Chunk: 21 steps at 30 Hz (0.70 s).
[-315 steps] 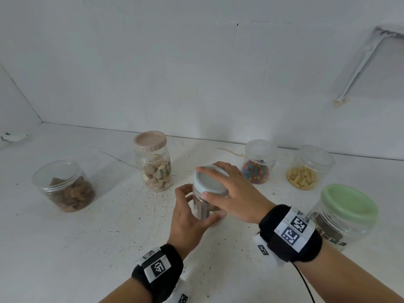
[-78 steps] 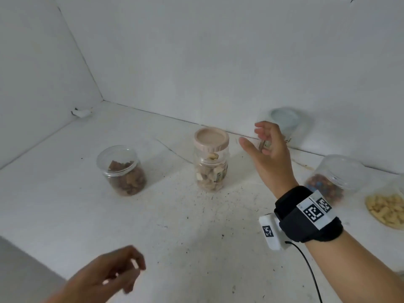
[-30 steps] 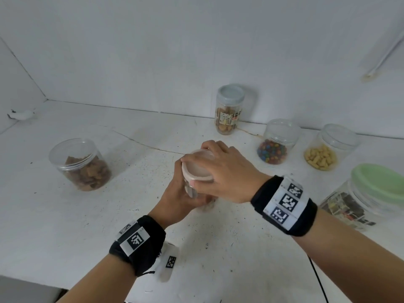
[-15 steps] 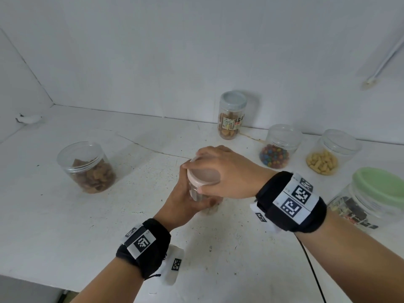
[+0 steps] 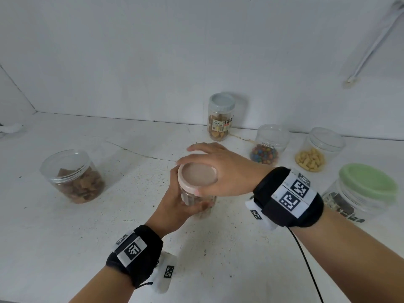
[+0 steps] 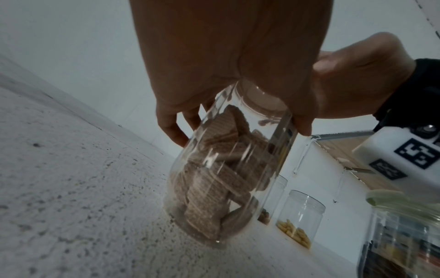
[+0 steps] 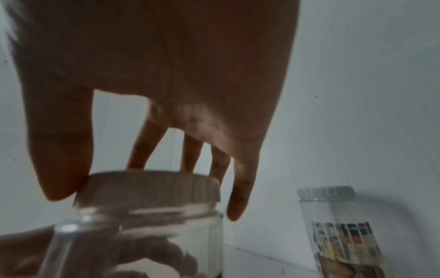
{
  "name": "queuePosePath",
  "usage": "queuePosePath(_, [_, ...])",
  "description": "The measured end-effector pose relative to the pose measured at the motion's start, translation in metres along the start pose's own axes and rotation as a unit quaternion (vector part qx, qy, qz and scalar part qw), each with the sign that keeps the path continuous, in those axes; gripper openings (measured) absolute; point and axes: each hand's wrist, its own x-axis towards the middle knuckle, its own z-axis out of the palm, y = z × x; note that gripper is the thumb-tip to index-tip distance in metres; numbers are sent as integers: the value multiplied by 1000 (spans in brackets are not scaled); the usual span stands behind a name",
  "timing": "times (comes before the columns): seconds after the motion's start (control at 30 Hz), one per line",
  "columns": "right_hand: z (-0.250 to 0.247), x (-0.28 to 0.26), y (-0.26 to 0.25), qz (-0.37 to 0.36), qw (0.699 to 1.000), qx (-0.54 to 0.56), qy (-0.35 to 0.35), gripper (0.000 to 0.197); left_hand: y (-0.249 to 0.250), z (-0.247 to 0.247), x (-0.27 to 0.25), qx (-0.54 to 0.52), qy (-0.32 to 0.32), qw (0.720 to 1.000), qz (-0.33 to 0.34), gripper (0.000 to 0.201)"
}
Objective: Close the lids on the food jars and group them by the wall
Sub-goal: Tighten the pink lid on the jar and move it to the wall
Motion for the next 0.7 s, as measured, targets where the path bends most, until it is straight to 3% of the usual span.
queuePosePath(0.1, [7,7,5,-17,1000,22,-8,60,0,0,0,-10,-10,1000,0,86])
queuePosePath(0.27, [29,13,-13,93,975,-135,147,69,-1,-1,1,-3,-5,1000,14,92])
queuePosePath(0.33, [41,15,-21,144,963,-147,174,72,-1,-2,1,3,-3,1000,26,92])
queuePosePath(0.43, [33,13,-15,107,977,-112,145,67,-2,-3,1,-6,-1,1000,19,95])
queuePosePath(0.53, [6,10,-3,-14,999,-15,25,58,-3,-6,1,-5,-24,1000,3,97])
queuePosePath(0.6, [-4,10,3,-28,999,32,-31,54,-1,-7,2,3,-30,1000,-2,94])
queuePosePath(0.7, [2,12,6,-32,999,37,22,50,0,-8,2,-1,-31,1000,-3,95])
